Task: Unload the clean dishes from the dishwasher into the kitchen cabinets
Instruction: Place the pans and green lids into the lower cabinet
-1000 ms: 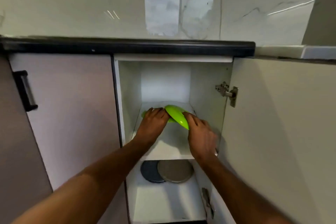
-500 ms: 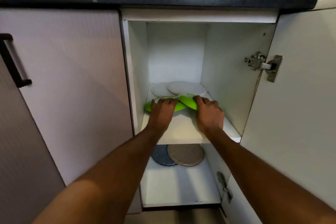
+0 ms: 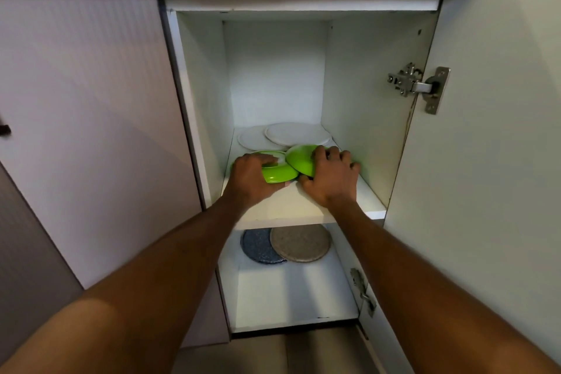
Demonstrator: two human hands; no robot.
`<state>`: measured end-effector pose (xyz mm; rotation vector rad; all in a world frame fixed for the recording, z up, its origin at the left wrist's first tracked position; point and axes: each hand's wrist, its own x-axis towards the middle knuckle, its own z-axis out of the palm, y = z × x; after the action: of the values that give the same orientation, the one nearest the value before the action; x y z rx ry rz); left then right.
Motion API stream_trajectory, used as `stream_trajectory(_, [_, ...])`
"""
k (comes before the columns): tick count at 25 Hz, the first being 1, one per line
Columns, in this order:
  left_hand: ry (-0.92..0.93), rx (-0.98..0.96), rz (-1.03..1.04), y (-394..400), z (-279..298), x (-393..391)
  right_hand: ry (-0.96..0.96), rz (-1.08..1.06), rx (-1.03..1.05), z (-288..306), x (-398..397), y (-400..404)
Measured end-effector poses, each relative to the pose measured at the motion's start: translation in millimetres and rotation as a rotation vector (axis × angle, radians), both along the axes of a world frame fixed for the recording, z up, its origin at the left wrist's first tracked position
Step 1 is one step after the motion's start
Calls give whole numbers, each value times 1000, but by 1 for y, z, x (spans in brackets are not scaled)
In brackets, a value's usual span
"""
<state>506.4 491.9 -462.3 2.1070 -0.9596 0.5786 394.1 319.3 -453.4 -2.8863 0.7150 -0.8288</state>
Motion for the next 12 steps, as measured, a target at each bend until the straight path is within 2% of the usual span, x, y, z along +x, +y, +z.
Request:
stream_trajectory(5, [79,-8,-107,7,7,-11,2,35,87,2,-1,2])
stream_trajectory(9, [79,123,-117,6,15,-19,17,40,96,1,-1,1])
stream_trajectory(12, [64,149,-119,6,13,-21,12,46,81,-1,-1,2])
